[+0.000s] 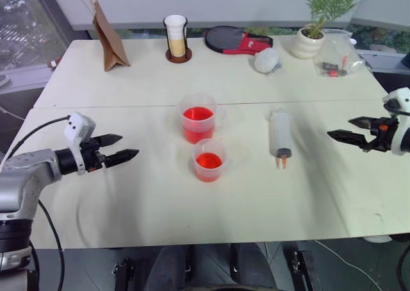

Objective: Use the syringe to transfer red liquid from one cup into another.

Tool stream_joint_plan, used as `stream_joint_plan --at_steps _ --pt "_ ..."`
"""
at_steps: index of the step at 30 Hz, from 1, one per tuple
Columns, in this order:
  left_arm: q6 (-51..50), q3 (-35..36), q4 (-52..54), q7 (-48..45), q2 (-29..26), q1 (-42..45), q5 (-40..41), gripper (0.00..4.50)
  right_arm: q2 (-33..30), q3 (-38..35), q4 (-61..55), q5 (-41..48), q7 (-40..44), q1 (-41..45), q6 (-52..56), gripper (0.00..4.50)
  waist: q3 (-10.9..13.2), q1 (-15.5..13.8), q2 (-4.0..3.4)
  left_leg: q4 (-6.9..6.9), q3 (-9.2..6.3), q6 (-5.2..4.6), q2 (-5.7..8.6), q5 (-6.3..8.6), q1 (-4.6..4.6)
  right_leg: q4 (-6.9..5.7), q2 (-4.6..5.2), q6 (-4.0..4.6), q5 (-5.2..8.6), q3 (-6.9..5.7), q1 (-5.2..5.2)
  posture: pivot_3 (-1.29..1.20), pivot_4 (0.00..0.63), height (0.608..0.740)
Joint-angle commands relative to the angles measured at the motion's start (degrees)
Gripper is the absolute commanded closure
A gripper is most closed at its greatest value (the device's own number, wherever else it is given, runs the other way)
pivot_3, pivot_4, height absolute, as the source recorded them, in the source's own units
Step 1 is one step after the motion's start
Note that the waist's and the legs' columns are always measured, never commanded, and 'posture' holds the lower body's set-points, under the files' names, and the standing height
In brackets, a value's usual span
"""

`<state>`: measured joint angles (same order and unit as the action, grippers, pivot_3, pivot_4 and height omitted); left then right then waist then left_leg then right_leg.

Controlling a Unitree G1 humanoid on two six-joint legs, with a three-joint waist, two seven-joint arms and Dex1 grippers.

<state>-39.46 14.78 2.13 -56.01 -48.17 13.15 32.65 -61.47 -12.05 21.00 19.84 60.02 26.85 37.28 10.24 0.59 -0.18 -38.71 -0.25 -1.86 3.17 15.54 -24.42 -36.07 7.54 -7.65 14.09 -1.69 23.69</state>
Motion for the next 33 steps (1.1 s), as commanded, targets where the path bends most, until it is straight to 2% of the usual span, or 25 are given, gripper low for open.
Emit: stream_joint_plan --at_steps 1,4,14,21,30,33 --pt "0.6 2.4 1.7 -0.2 -0.6 -1.7 0.8 0.05 -0.9 -2.6 -1.6 0.5 -0.5 -0.9 -0.2 0.0 0.0 0.1 0.0 0.0 0.0 0.0 0.0 0.0 0.0 0.0 0.0 0.0 0.0 0.0 0.0 0.0 0.15 0.74" --pt "-0.8 3.3 3.4 0.0 -0.6 -2.5 2.4 0.05 -0.2 -2.0 -1.4 0.4 -1.0 -0.7 -0.4 0.0 0.0 0.1 -0.01 0.0 0.0 0.0 0.0 0.0 -0.01 0.0 0.01 0.0 0.0 0.01 0.02 0.0 0.15 0.74" --pt "2.5 3.0 1.5 2.5 -1.7 -1.8 -0.8 0.05 1.3 1.0 3.0 -3.1 -3.8 3.9 -3.6 0.0 0.0 0.0 -0.01 0.0 0.0 0.17 0.0 -0.1 0.0 -0.01 0.0 0.0 0.0 -0.01 0.01 0.0 0.15 0.74" --pt "3.6 1.4 1.0 2.7 -1.2 -0.3 -2.2 0.05 2.4 1.6 4.3 -3.6 -8.1 8.3 2.6 0.0 0.0 0.0 -0.01 0.0 0.01 0.25 0.01 -0.15 0.0 0.0 0.02 0.0 0.0 -0.01 0.0 0.0 0.15 0.74" --pt "5.7 -1.6 -3.0 -0.6 -1.6 3.8 -4.2 0.05 0.4 6.3 9.7 -6.3 -6.5 17.2 9.8 0.0 0.0 0.1 -0.01 0.06 0.06 0.24 0.02 -0.15 -0.01 0.0 0.01 0.0 0.0 -0.01 0.05 0.0 0.15 0.74" --pt "8.1 -4.6 -5.6 -3.8 -2.7 7.5 -6.1 0.05 2.0 10.6 8.9 -7.1 -4.7 23.8 15.3 0.0 0.0 0.2 -0.04 0.13 0.12 0.26 0.02 -0.16 -0.02 -0.01 0.01 0.0 0.0 -0.01 0.12 0.0 0.15 0.74"
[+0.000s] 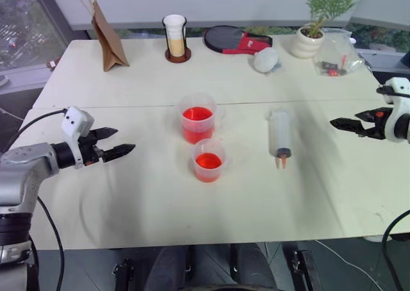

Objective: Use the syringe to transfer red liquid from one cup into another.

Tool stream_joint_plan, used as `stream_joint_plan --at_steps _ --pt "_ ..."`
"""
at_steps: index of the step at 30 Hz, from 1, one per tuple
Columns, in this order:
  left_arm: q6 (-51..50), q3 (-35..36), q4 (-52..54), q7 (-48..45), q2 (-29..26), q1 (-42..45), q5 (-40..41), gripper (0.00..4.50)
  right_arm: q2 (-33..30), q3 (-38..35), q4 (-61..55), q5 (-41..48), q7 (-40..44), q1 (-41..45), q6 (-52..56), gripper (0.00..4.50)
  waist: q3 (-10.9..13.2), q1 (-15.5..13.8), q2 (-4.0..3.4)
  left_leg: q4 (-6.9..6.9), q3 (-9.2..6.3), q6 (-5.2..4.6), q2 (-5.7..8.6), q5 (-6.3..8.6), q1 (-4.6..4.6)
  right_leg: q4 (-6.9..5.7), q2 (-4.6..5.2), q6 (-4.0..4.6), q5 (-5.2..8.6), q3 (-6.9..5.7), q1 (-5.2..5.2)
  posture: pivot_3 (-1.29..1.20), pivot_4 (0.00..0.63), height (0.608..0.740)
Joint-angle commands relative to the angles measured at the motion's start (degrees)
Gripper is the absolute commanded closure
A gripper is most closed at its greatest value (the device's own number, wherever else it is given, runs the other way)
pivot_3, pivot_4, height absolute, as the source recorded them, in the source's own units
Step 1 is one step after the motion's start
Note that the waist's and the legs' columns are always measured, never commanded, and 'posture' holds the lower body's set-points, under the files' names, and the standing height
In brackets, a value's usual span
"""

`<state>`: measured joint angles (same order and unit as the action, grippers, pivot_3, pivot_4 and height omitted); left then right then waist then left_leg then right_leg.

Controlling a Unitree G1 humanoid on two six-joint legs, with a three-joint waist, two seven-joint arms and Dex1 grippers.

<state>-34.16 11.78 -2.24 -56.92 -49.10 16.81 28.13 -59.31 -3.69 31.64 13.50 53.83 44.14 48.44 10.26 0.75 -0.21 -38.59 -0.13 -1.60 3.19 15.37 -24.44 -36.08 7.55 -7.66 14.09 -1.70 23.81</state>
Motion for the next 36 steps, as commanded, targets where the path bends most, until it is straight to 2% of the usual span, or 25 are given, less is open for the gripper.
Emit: stream_joint_plan --at_steps 1,4,7,10,13,18,24,30,31,34,36 --pt "3.4 -2.9 -2.0 -4.5 -2.5 5.9 -2.3 0.05 0.8 4.1 -0.5 -1.4 1.7 9.8 6.1 0.0 0.0 0.0 -0.01 0.01 0.04 0.0 0.0 0.0 -0.02 -0.01 -0.02 0.0 0.0 0.0 0.05 0.0 0.15 0.74" --pt "5.5 -7.9 -5.0 -11.6 -5.7 13.2 -5.0 0.05 5.0 10.4 6.3 -4.9 1.2 20.6 12.5 0.0 0.0 0.3 0.03 0.05 0.15 0.01 -0.04 -0.02 -0.08 -0.04 -0.16 0.0 0.0 -0.01 0.21 0.0 0.15 0.74" --pt "7.3 -12.0 -6.6 -17.3 -7.5 19.9 -7.2 0.05 8.3 16.0 14.1 -7.8 4.2 28.4 14.9 0.0 0.0 0.2 0.04 0.29 0.18 0.21 -0.02 -0.15 -0.06 -0.05 -0.16 0.0 -0.01 -0.01 0.31 0.0 0.15 0.74" --pt "10.9 -14.2 -9.1 -19.6 -6.4 26.6 -9.3 0.05 13.2 21.6 22.3 -10.9 7.4 34.6 16.8 0.0 0.0 0.0 0.04 0.45 0.21 0.19 0.03 -0.15 -0.08 -0.13 -0.15 -0.01 -0.01 -0.04 0.46 0.0 0.15 0.74" --pt "11.8 -14.6 -8.9 -19.4 -3.9 29.7 -9.3 0.05 17.8 24.6 28.7 -13.4 9.2 38.4 17.3 0.0 0.0 0.3 0.04 0.46 0.26 0.16 0.03 -0.15 -0.33 -0.15 -0.21 -0.02 -0.02 -0.08 0.61 0.0 0.15 0.74" --pt "13.2 -16.0 -4.8 -18.6 -2.2 26.0 -11.2 0.05 23.2 28.3 34.2 -16.6 11.8 40.9 18.9 0.0 0.0 1.0 0.04 0.44 0.28 0.13 0.02 -0.14 -0.36 -0.19 -0.21 -0.04 -0.02 -0.1 0.64 0.0 0.15 0.74" --pt "11.8 -13.9 -1.5 -16.5 -1.6 22.4 -10.3 0.05 26.8 25.1 39.1 -18.9 2.3 39.7 16.3 0.0 0.0 1.7 0.04 0.36 0.22 0.17 0.01 -0.17 -0.36 -0.26 -0.23 -0.04 -0.02 -0.11 0.64 0.0 0.15 0.74" --pt "11.4 -13.2 -0.5 -14.7 -0.9 20.7 -9.9 0.05 30.7 23.7 41.1 -19.9 -1.3 38.7 14.6 0.0 0.0 1.9 0.04 0.37 0.19 0.21 -0.01 -0.19 -0.35 -0.33 -0.26 -0.04 -0.02 -0.1 0.66 0.0 0.15 0.74" --pt "11.3 -13.2 -0.3 -14.4 -0.8 20.5 -9.8 0.0 31.2 23.1 41.3 -20.0 -2.8 38.5 14.9 0.53 0.0 1.9 0.03 0.37 0.19 0.21 -0.02 -0.19 -0.35 -0.33 -0.26 -0.04 -0.02 -0.1 0.66 0.0 0.15 0.74" --pt "12.4 -12.8 -1.9 -13.6 -0.1 20.2 -10.2 0.0 33.0 22.0 40.9 -20.2 -5.3 38.6 14.5 1.54 0.0 1.9 0.04 0.36 0.16 0.22 -0.01 -0.2 -0.35 -0.35 -0.27 -0.04 -0.02 -0.1 0.66 0.0 0.15 0.74" --pt "13.2 -12.7 -3.3 -13.4 0.1 20.6 -10.5 0.0 33.2 20.8 40.7 -20.0 -5.9 39.0 14.8 2.52 0.0 1.9 0.05 0.36 0.15 0.25 -0.02 -0.21 -0.34 -0.35 -0.28 -0.04 -0.02 -0.11 0.66 0.0 0.15 0.74"
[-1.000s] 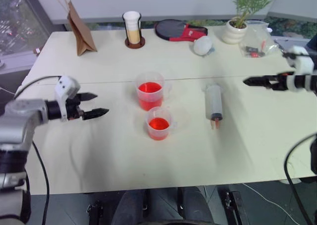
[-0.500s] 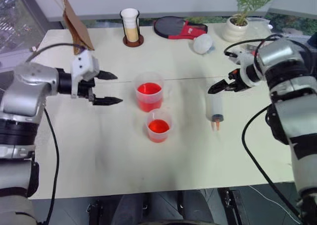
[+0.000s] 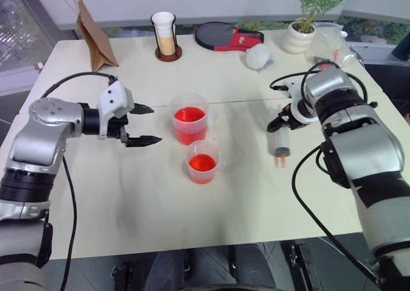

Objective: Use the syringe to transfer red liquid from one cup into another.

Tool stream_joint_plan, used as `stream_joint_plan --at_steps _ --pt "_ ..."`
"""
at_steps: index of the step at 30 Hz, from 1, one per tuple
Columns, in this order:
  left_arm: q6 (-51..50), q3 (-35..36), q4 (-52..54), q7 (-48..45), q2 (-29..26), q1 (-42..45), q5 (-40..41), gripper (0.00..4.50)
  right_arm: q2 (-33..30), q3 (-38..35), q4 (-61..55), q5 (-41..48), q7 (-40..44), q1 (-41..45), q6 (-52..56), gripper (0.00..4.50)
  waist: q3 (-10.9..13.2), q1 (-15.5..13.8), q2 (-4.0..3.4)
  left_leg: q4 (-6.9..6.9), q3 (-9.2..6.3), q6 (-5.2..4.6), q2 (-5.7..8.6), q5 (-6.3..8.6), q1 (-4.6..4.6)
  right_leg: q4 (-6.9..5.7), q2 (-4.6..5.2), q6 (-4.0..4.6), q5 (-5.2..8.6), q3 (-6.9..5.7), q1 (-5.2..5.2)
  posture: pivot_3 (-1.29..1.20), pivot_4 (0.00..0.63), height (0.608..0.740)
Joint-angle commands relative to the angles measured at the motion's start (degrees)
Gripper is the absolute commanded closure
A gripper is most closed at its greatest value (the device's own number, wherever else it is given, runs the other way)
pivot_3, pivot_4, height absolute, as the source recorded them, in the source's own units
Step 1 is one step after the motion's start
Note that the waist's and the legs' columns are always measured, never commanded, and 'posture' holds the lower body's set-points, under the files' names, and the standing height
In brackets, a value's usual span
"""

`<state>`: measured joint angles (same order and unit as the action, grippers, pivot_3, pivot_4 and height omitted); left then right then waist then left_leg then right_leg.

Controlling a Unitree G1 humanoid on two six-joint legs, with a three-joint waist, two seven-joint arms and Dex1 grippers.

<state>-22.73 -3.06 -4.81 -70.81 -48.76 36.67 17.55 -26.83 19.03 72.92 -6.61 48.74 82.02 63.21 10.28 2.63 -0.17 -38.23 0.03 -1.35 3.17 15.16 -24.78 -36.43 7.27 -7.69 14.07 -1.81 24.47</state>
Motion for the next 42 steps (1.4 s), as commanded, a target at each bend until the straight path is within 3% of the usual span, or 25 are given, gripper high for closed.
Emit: stream_joint_plan --at_steps 1,2,8,12,17,21,25,28,34,42 --pt "2.2 2.1 -1.4 0.4 -0.2 1.0 -0.1 0.0 0.5 -3.2 -0.5 0.8 -1.4 1.5 1.2 2.88 0.0 0.0 0.02 0.0 0.0 0.0 0.0 0.0 0.0 -0.01 0.0 0.0 0.0 0.0 0.0 0.0 0.15 0.74" --pt "2.5 2.0 -2.2 0.4 -0.2 1.4 -0.2 0.0 -0.2 -4.6 -0.7 1.6 -1.4 2.1 2.4 3.08 0.0 0.0 0.02 0.0 0.0 0.01 0.0 -0.01 0.01 -0.01 -0.01 0.0 0.0 0.0 -0.01 0.0 0.15 0.74" --pt "5.0 2.5 -8.6 -0.5 -0.8 3.9 -0.9 0.0 -4.6 -14.6 -5.0 7.6 -1.4 7.2 4.4 3.09 0.0 -0.1 -0.02 0.01 0.0 0.02 0.0 -0.01 0.01 -0.03 -0.02 0.0 0.0 0.0 0.0 0.0 0.15 0.74" --pt "7.0 2.3 -15.0 -1.8 -1.0 7.5 -1.7 0.0 -8.2 -23.0 -15.4 13.4 -0.7 9.4 -4.0 3.09 0.0 -0.2 -0.02 0.01 -0.01 0.01 0.01 -0.01 0.01 -0.03 -0.01 0.0 0.0 0.0 0.0 0.0 0.15 0.74" --pt "9.5 1.8 -23.8 -3.0 0.2 14.5 -3.0 0.0 -4.6 -33.7 -29.3 24.4 1.3 7.9 -12.9 3.09 0.0 0.0 0.01 0.03 0.0 0.01 0.01 -0.01 0.01 -0.04 -0.08 -0.01 0.0 -0.03 0.01 0.0 0.15 0.74" --pt "10.7 2.0 -29.2 -3.4 0.7 19.0 -4.0 0.0 5.3 -30.9 -46.5 28.5 4.6 -3.6 -25.0 3.09 -0.1 0.2 0.15 0.0 0.03 0.01 0.0 -0.01 0.16 -0.36 -0.1 -0.01 -0.01 -0.02 0.01 0.0 0.15 0.74" --pt "10.4 2.4 -29.0 -3.7 0.4 19.7 -4.1 0.0 13.8 -27.8 -53.2 29.4 4.4 -12.5 -34.2 3.09 -0.1 0.5 0.21 -0.02 0.04 0.02 0.01 -0.01 0.32 -0.66 -0.03 -0.01 0.0 0.01 0.01 0.0 0.15 0.74" --pt "9.5 2.9 -26.6 -3.3 -0.2 19.2 -4.0 0.0 17.2 -24.9 -53.7 27.7 4.2 -16.7 -42.1 3.09 -0.1 0.0 0.21 -0.1 -0.05 0.03 0.02 -0.02 0.29 -0.77 0.0 -0.01 0.0 0.02 0.02 0.0 0.15 0.74" --pt "5.7 4.5 -21.5 -3.4 -1.4 18.7 -2.5 0.0 19.0 -20.7 -51.5 26.1 4.8 -20.6 -48.2 3.09 -0.1 0.0 0.23 -0.11 -0.16 0.04 0.05 -0.02 0.3 -0.76 0.02 0.0 0.0 0.0 0.0 0.0 0.15 0.74" --pt "-0.7 7.0 -19.3 -2.4 0.5 25.3 1.9 0.0 20.5 -17.8 -40.5 22.4 4.6 -21.2 -58.6 3.09 -0.1 0.0 0.24 -0.1 -0.2 0.1 0.02 -0.06 0.31 -0.76 -0.03 0.0 0.0 0.0 -0.02 0.0 0.15 0.74"
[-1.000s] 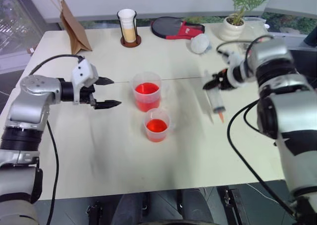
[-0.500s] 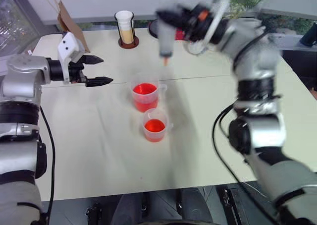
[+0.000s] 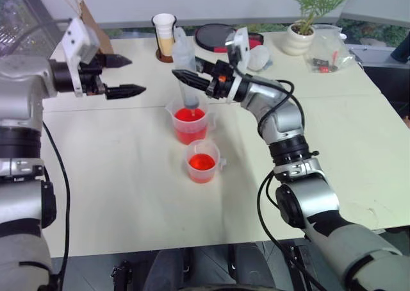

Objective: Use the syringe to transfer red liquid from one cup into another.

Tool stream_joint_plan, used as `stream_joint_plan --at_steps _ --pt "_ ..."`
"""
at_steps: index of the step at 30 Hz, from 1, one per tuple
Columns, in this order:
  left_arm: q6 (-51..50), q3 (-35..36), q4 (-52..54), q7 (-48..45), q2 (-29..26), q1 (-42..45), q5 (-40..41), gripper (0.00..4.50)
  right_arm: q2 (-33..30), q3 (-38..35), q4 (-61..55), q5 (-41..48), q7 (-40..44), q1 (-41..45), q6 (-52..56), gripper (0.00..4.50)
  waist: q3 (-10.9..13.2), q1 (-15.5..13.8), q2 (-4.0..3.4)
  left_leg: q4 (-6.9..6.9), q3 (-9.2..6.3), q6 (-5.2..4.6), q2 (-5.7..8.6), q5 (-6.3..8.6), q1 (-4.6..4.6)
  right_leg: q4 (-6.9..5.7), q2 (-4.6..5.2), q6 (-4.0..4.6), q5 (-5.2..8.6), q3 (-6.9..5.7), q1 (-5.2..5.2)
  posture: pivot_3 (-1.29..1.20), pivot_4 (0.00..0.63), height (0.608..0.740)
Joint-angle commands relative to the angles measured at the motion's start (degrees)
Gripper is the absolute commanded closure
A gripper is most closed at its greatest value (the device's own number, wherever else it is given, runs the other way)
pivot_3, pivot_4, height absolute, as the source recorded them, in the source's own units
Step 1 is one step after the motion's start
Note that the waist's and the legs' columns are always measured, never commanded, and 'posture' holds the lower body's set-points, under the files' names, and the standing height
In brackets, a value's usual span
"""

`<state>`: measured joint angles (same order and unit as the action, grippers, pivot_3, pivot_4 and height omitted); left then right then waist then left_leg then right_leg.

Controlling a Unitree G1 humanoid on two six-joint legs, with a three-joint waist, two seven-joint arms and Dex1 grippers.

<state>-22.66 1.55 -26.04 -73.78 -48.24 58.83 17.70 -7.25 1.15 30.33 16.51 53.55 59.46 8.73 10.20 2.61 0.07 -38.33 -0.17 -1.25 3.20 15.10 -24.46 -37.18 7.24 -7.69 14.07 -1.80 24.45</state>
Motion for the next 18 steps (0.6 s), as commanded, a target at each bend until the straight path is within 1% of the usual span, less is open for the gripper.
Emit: stream_joint_plan --at_steps 1,10,18 --pt "-0.7 2.2 1.7 0.7 0.4 3.9 1.8 0.0 1.2 0.2 3.3 -1.0 -0.3 1.5 -5.0 3.09 0.0 0.1 0.0 0.0 0.0 0.0 0.0 0.0 0.01 0.0 0.0 0.0 0.0 0.01 0.0 0.0 0.15 0.74" --pt "0.8 1.7 -1.8 1.2 4.5 8.7 2.2 0.0 2.6 -0.1 8.7 -1.7 -1.4 2.2 -8.8 3.09 0.0 0.3 0.0 0.02 0.0 0.04 -0.02 -0.02 0.02 0.0 -0.01 0.0 0.0 0.0 0.0 0.0 0.15 0.74" --pt "7.0 -0.1 -8.6 1.5 8.6 10.9 -0.7 0.0 3.2 0.2 7.2 -1.5 -1.9 1.2 -8.6 3.09 0.0 0.4 0.0 0.02 0.0 0.07 -0.01 -0.04 0.02 0.01 -0.01 0.0 0.0 0.0 0.0 0.0 0.15 0.74"
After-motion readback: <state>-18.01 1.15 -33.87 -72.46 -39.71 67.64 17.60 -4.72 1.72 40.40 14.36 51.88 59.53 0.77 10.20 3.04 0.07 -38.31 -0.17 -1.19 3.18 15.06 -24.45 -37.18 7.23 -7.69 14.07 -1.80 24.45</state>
